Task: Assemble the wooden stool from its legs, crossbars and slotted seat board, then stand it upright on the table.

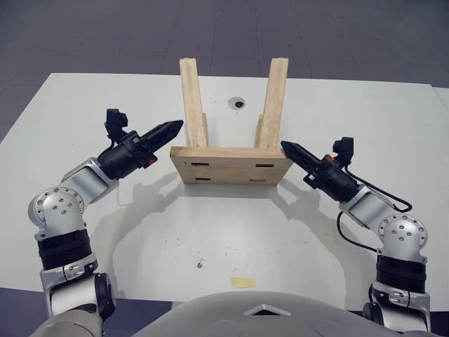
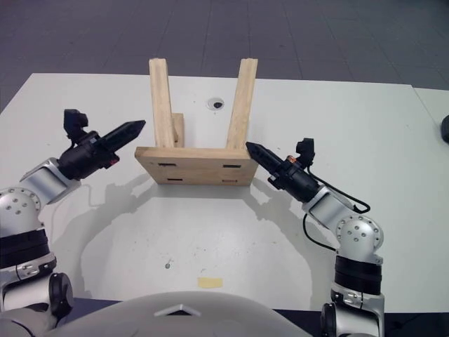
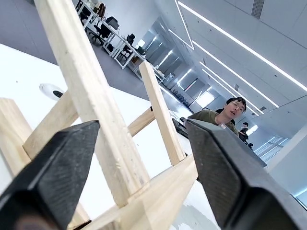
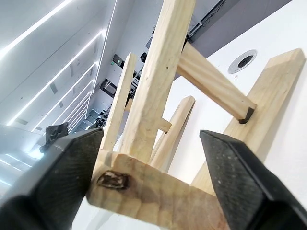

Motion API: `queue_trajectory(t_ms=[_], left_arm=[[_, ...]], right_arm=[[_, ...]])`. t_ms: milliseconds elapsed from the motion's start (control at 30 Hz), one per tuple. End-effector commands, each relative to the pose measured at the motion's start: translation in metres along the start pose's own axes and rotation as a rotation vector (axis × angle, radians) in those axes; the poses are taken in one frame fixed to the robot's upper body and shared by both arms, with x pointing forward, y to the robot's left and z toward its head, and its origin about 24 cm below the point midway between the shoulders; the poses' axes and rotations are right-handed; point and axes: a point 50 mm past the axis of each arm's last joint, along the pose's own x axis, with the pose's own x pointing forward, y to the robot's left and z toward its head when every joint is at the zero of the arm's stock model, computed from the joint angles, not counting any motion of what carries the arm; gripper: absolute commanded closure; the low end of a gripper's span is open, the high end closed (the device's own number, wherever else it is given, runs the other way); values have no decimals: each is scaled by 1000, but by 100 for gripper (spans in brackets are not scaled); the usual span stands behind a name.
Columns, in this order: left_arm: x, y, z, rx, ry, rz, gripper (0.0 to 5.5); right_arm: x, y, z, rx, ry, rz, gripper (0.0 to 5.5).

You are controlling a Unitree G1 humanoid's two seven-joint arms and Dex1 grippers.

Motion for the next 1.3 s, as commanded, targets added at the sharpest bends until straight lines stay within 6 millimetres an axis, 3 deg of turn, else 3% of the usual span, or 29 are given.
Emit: queue_trajectory(t_ms=[33, 133, 233, 300, 433, 467, 567, 733, 933, 1033, 1167, 1300], left_arm=[[-19, -1, 12, 229, 148, 31, 145], [-38, 5, 14, 339, 337, 22, 88], [-45, 8, 15, 361, 435, -24, 37], [-39, 11, 5, 376, 507, -68, 12], [-15, 22, -19, 427, 566, -111, 12], [-9, 25, -25, 451, 573, -109, 10], [0, 31, -36, 495, 588, -118, 54], [0, 36, -35, 485, 585, -128, 144], [-9, 29, -36, 330, 598, -197, 242], [-8, 20, -27, 246, 554, -243, 267], [2, 2, -5, 141, 425, -303, 274], [25, -24, 18, 46, 187, -308, 285]], right_arm=[[-25, 0, 3, -261, 131, -11, 110], [-32, 1, 0, -477, 307, 47, 54], [-24, -7, 1, -570, 340, 77, 10], [-13, -11, -2, -625, 364, 105, 10], [7, -13, -11, -652, 388, 170, 10], [9, -15, -13, -649, 397, 177, 32], [12, -20, -17, -636, 425, 196, 69], [6, -23, -16, -569, 416, 186, 152], [2, -21, -21, -477, 437, 209, 245], [1, -9, -19, -352, 435, 284, 265], [-3, 31, -6, -142, 350, 477, 287], [10, 76, 28, 28, 33, 634, 334]])
